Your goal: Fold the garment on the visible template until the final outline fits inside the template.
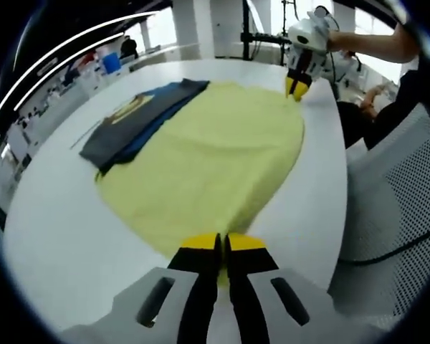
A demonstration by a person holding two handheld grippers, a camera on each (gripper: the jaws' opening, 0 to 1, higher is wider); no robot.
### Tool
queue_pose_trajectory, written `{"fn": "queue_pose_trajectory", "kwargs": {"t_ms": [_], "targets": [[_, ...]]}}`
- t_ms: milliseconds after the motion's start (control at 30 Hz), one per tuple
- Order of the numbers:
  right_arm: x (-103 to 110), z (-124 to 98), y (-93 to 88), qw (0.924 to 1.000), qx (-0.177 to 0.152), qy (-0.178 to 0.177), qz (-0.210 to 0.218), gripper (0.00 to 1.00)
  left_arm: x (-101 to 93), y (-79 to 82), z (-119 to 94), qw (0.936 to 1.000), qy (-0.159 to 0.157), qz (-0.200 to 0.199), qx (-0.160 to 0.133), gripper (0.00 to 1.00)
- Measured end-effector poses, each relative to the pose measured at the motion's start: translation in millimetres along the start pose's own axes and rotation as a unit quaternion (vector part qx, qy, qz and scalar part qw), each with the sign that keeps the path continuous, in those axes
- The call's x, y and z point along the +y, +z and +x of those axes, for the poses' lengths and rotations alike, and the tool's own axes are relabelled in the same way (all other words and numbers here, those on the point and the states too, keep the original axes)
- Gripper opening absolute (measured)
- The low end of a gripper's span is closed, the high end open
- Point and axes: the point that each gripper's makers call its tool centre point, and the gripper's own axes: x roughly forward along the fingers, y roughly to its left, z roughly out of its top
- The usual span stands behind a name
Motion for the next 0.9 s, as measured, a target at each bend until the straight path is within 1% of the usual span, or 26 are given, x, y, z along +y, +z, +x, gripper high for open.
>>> {"fn": "queue_pose_trajectory", "kwargs": {"t_ms": [167,300,400,567,733,900], "targets": [[5,-9,2.5,0.9999,-0.01,0.005,0.009,0.0,-2.2,2.1,-8,0.9999,0.0,0.014,0.003,0.0],[12,-16,5.3,0.9998,-0.011,0.014,0.01,0.0,-6.2,1.6,-14,0.9996,0.001,0.025,0.012,0.0],[20,-20,8.2,0.9997,-0.007,0.024,-0.001,0.0,-9.7,1.7,-20,0.9992,-0.001,0.035,0.021,0.0],[30,-26,9.7,0.9991,0.002,0.039,-0.014,0.0,-11.9,3.3,-28,0.9996,-0.007,0.014,0.022,0.0],[37,-34,15.1,0.9988,0.0,0.047,-0.015,0.0,-16.3,4.0,-35,0.9994,-0.006,0.012,0.03,0.0],[46,-42,17.2,0.9979,0.003,0.061,-0.022,0.0,-23.8,3.8,-43,0.9992,-0.016,0.006,0.036,0.0]]}}
